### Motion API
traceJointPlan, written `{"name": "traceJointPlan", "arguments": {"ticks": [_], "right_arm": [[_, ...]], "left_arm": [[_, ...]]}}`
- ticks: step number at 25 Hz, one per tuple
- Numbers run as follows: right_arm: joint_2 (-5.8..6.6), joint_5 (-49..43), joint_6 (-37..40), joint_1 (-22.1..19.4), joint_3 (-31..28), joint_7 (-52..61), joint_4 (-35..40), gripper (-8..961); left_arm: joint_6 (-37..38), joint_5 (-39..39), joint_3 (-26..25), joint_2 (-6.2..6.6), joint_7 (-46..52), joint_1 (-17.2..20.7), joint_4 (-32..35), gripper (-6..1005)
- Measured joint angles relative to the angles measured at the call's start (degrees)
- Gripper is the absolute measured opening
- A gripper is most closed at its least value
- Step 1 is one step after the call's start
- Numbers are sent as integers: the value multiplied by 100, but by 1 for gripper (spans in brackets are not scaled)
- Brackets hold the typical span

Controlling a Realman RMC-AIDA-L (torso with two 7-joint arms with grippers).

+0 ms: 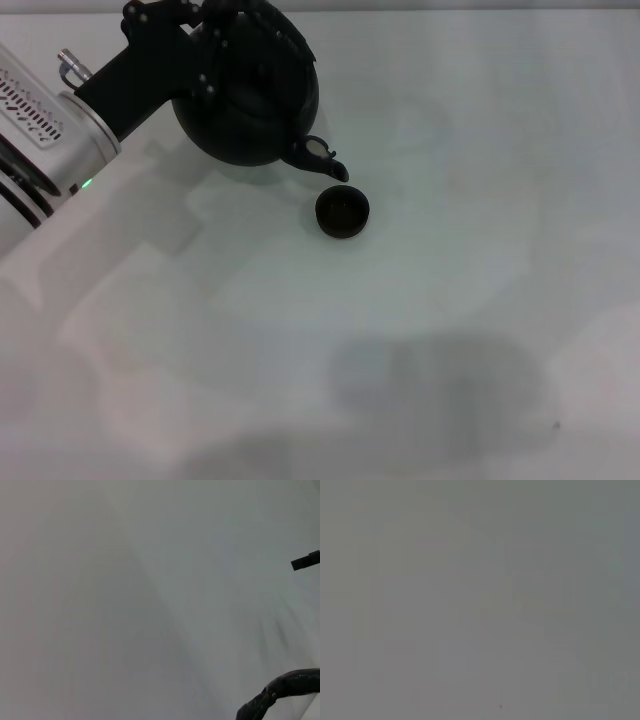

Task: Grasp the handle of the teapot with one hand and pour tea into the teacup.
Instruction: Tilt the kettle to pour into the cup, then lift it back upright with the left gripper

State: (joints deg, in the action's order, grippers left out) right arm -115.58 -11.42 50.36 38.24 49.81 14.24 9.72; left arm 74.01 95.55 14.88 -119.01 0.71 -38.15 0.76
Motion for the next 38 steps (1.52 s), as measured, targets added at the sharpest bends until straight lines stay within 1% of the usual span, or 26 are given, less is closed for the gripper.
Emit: {"name": "traceJointPlan", "arguments": {"ticks": [8,15,26,31,38], "right_arm": [[0,-1,0,0,2,0,-1,824],[-3,6,0,4,2,4,0,824],[-18,9,16,2,3,17,4,824],[-18,8,27,0,2,18,4,824],[-18,8,44,5,2,17,3,825]], "left_arm": [[5,0,92,0,-1,12,146,106],[5,-1,344,0,-1,1,309,107],[-36,-2,471,0,-1,-33,424,105],[-72,-2,632,-5,-1,-75,548,104],[-161,-2,646,-9,-1,-103,565,103]]}}
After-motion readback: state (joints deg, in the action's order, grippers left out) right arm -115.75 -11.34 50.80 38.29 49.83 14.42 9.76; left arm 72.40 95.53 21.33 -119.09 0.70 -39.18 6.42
